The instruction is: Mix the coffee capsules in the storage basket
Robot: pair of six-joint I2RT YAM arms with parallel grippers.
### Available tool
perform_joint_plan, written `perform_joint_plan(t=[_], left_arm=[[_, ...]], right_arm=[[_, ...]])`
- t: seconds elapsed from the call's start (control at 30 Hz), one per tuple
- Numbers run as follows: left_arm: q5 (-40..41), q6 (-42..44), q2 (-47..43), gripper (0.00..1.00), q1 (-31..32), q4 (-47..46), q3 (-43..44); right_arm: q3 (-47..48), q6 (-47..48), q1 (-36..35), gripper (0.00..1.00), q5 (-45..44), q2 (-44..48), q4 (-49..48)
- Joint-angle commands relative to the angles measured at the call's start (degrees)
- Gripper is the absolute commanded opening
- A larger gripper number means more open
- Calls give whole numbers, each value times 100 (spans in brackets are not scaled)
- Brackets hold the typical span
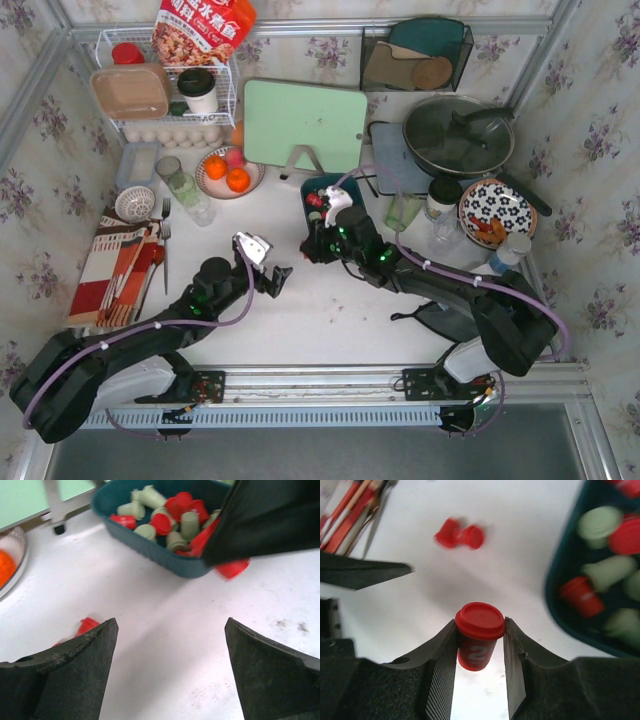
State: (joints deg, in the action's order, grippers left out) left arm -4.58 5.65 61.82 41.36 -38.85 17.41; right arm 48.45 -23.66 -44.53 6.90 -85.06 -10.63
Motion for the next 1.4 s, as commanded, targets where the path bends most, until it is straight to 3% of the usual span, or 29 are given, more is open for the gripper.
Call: perform_joint_plan(t=[0.0, 0.1, 0.2, 0.33, 0.67, 0.77, 1.13, 1.37], left_arm=[[1493, -278, -148, 93, -37, 307, 79], [2427, -592, -100, 97, -295, 785, 200], [2594, -1160, 151, 98, -715, 1327, 417], [2378, -1562, 608, 97, -1098, 1797, 764], [2259, -1911, 1581, 91, -1361, 2328, 1364], [2174, -1952, 1626, 89, -1426, 2342, 1374], [2039, -2024, 1712, 87, -1517, 2349, 1404], [1993, -2017, 1716, 86, -1526, 2395, 1427]], right_arm=[[-19, 410, 53, 5, -2086, 274, 98], [-66, 793, 147, 5, -3003, 333, -45], [-81, 1204, 293, 5, -3358, 221, -359], [92, 1507, 469, 7, -3235, -290, -605], [433, 1584, 516, 13, -2601, -1295, -536], [359, 1447, 516, 19, -2417, -1342, -494], [429, 1279, 516, 61, -2335, -1467, 9], [385, 1300, 516, 68, -2225, -812, 247]])
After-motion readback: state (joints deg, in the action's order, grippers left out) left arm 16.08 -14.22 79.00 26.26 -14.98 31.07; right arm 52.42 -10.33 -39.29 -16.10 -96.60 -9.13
